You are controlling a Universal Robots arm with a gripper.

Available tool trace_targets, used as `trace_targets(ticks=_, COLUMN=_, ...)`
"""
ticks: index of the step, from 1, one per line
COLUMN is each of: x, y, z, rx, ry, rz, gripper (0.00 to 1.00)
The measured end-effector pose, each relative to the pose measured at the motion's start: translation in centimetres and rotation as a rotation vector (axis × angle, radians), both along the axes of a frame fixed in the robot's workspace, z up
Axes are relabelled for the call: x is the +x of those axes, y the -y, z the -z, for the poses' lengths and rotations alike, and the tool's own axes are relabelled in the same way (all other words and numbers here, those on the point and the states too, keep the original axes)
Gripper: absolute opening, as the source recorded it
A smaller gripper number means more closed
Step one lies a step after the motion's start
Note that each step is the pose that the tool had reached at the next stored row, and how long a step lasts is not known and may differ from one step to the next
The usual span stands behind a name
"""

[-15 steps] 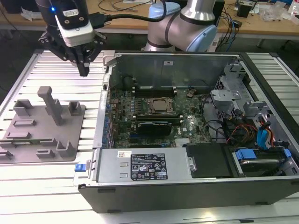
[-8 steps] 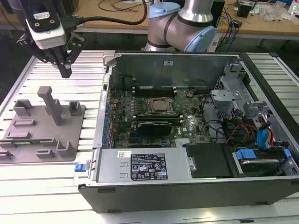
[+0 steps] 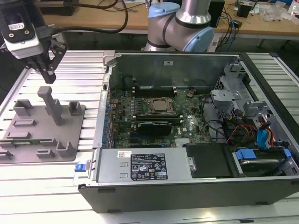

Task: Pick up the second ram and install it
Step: 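Reach for the second ram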

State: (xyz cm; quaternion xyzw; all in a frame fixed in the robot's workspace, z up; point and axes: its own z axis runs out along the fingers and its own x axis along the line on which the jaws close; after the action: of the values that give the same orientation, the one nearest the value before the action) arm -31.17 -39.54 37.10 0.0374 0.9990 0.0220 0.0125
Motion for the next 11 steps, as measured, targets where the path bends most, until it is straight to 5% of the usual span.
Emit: trace_targets(ticks=11, x=-1.9, y=1.16, z=1.46, rx=0.0000, ry=0.0001, rz=0.000, gripper=0.08)
